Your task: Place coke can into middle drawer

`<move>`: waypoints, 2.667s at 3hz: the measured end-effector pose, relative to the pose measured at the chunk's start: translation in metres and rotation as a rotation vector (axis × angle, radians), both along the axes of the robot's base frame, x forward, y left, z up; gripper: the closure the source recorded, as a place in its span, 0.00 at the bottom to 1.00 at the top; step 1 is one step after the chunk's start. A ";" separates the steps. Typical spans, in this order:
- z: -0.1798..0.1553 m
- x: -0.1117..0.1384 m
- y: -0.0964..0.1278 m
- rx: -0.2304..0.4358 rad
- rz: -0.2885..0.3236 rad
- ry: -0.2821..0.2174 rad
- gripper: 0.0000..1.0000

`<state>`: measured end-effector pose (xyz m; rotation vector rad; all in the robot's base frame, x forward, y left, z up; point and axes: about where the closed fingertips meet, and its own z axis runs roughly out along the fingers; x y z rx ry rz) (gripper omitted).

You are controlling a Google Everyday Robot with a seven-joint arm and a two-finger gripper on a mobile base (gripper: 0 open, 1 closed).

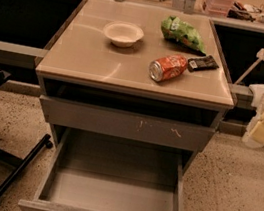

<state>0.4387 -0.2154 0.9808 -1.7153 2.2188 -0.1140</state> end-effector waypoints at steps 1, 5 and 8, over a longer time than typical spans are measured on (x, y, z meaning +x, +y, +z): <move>0.001 0.008 0.002 0.004 0.001 -0.008 0.00; -0.022 0.079 0.027 0.089 0.091 -0.045 0.00; -0.007 0.158 0.065 0.157 0.198 -0.122 0.00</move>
Offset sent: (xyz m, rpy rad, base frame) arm 0.0509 0.0058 -0.0342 0.0683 0.0459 0.0295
